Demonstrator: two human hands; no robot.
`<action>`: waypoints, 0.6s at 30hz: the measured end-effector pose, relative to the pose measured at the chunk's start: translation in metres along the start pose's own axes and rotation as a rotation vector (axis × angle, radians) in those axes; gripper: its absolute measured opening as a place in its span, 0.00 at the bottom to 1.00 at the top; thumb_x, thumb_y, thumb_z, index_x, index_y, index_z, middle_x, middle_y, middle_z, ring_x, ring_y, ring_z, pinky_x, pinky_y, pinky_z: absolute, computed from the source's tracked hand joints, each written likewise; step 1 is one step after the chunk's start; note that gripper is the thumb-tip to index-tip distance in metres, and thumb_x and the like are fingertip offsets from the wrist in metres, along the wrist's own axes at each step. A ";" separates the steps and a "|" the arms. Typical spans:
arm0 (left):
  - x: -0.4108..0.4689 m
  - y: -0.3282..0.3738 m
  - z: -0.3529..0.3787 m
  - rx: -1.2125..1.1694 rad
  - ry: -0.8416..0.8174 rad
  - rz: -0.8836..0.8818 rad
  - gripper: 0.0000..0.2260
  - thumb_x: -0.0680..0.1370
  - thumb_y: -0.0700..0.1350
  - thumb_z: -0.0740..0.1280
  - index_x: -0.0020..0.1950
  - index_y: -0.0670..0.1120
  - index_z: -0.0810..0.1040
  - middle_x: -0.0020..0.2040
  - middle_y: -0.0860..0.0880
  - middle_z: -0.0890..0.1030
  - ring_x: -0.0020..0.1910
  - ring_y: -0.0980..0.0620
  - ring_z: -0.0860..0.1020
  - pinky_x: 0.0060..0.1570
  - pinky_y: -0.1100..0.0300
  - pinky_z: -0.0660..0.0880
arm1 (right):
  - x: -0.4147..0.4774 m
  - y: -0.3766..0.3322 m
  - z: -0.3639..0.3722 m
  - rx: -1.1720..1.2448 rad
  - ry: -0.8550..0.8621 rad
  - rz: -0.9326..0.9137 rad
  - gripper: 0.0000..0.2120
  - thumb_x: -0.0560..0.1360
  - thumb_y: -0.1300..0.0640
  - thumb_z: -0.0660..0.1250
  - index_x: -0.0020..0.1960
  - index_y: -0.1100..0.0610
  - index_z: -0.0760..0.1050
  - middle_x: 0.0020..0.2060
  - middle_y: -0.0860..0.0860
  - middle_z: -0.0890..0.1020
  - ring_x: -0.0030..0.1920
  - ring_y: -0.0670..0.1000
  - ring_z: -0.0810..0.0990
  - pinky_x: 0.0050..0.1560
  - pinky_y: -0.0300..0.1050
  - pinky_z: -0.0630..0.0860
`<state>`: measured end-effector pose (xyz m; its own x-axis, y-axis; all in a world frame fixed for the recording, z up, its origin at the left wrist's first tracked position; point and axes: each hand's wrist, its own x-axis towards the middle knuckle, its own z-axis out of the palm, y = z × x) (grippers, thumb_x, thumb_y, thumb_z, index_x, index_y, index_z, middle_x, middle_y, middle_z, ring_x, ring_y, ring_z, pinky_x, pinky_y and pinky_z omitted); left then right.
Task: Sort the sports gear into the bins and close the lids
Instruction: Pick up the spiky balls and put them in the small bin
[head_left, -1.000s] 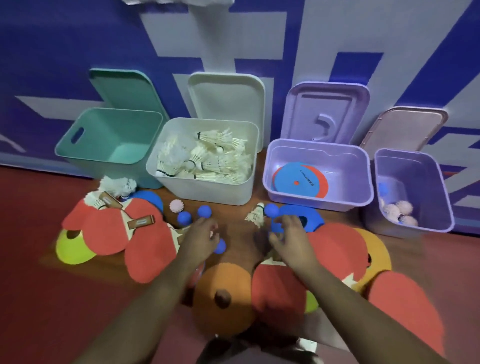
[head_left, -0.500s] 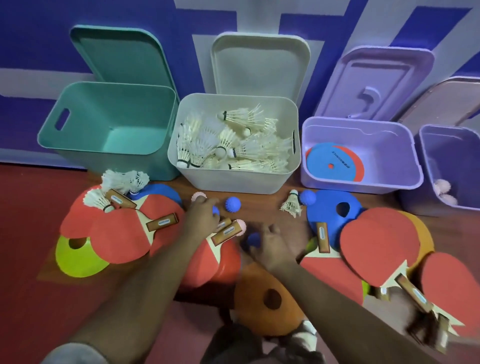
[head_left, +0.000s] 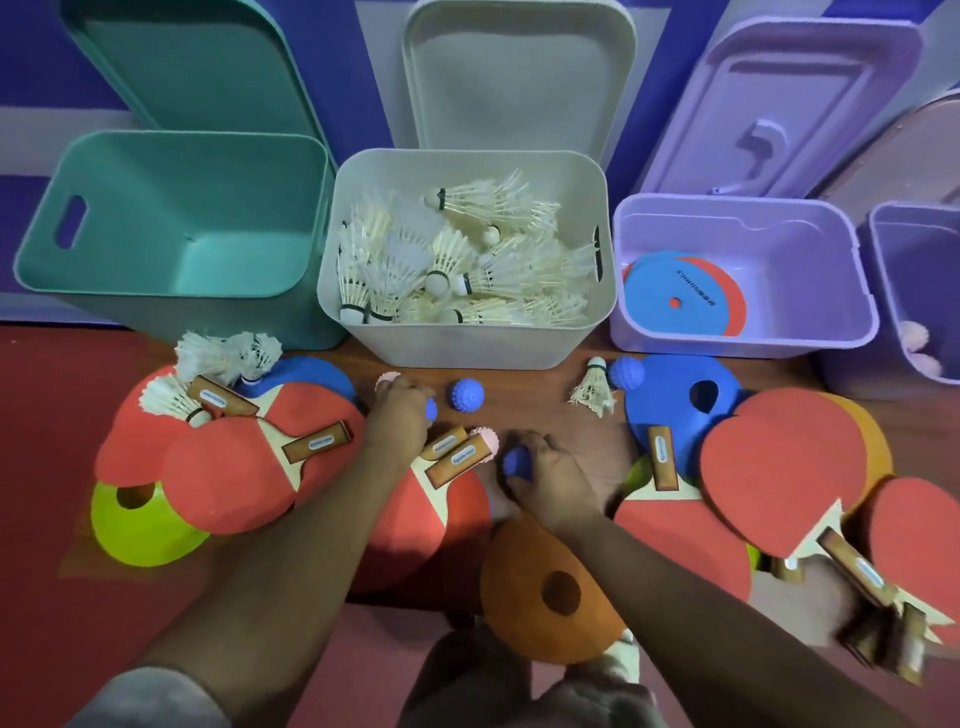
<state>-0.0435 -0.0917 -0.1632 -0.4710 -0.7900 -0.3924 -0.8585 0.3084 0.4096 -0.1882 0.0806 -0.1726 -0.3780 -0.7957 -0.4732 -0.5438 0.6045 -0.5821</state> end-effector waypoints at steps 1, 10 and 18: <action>-0.001 0.000 -0.002 0.016 0.019 -0.010 0.17 0.75 0.38 0.68 0.64 0.45 0.78 0.62 0.40 0.75 0.64 0.40 0.69 0.64 0.52 0.68 | -0.002 0.001 -0.005 0.018 0.022 -0.005 0.27 0.71 0.57 0.70 0.70 0.53 0.69 0.61 0.54 0.74 0.60 0.56 0.76 0.60 0.42 0.71; -0.055 0.063 -0.041 -0.134 0.224 0.047 0.17 0.71 0.43 0.72 0.60 0.45 0.79 0.55 0.41 0.73 0.52 0.42 0.75 0.55 0.56 0.70 | -0.037 0.014 -0.099 0.105 0.248 -0.044 0.23 0.70 0.55 0.72 0.64 0.55 0.74 0.55 0.52 0.76 0.53 0.53 0.77 0.54 0.43 0.72; -0.075 0.236 -0.038 -0.334 0.244 0.278 0.15 0.71 0.45 0.73 0.57 0.48 0.80 0.49 0.46 0.74 0.47 0.50 0.76 0.46 0.67 0.65 | -0.082 0.082 -0.250 0.136 0.480 -0.070 0.22 0.68 0.58 0.76 0.61 0.60 0.76 0.52 0.55 0.80 0.51 0.54 0.79 0.53 0.49 0.76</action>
<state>-0.2035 0.0207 -0.0059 -0.5776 -0.8152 -0.0431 -0.5767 0.3701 0.7283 -0.3895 0.1860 -0.0166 -0.6634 -0.7427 -0.0906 -0.4898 0.5226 -0.6979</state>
